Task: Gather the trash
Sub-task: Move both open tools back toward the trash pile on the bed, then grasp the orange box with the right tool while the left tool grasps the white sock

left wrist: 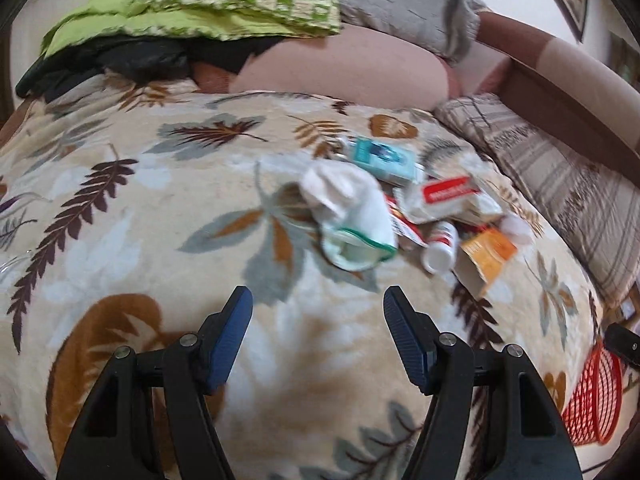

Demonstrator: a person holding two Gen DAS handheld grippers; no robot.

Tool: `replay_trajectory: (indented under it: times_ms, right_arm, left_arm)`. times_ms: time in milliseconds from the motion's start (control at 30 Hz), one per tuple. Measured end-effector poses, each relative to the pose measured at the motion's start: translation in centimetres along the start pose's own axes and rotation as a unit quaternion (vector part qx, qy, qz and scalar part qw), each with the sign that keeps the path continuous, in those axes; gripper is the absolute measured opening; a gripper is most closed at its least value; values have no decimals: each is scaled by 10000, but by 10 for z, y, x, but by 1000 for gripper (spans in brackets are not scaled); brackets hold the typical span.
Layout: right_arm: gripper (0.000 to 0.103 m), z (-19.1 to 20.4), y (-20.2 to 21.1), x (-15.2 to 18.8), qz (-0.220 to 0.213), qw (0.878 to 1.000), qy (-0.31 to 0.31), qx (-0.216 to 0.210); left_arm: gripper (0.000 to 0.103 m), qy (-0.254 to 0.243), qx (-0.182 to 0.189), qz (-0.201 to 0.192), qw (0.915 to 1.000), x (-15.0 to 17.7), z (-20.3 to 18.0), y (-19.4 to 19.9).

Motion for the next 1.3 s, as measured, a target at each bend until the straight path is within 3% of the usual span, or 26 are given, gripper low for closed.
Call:
replay_trajectory:
  times_ms: [233, 400, 633, 733, 833, 967, 1067, 1200, 1300]
  right_arm:
    - [70, 34, -45, -31, 578, 9951, -590, -551]
    - [70, 44, -98, -49, 1069, 9847, -1255, -574]
    - [70, 65, -149, -65, 1326, 9822, -1329, 16]
    - [71, 78, -164, -68, 1347, 9860, -902, 402]
    - [71, 83, -169, -69, 1211, 9887, -589, 655]
    - [62, 72, -154, -58, 1035, 9919, -584, 460]
    - [60, 57, -133, -46, 841, 9930, -633, 540]
    - [60, 32, -101, -24, 166, 9964, -695, 461]
    - [60, 31, -101, -18, 237, 9971, -663, 279]
  left_arm:
    - [67, 606, -209, 38, 9979, -7, 37, -8]
    - [67, 716, -331, 62, 9969, -4, 45, -11]
    - [67, 833, -382, 35, 9958, -5, 50, -15]
    - [67, 784, -367, 58, 9962, -6, 49, -18]
    - [67, 746, -292, 76, 9968, -7, 46, -21]
    - [67, 784, -51, -26, 9969, -12, 39, -20]
    - [67, 787, 221, -146, 9965, -20, 27, -22]
    - [68, 716, 536, -222, 9957, -35, 8, -35]
    - [68, 789, 624, -216, 9947, -44, 0, -51]
Point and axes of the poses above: each gripper's, at about its wrist camera, not at the fingertips, and y roughly against the way its jaws point, z to its left, x to its underside, the point moved 9 cm from there along -y, roughly the way its jaws point, and after that the axes turned 9 degrees about x, right-handed, at the moved point
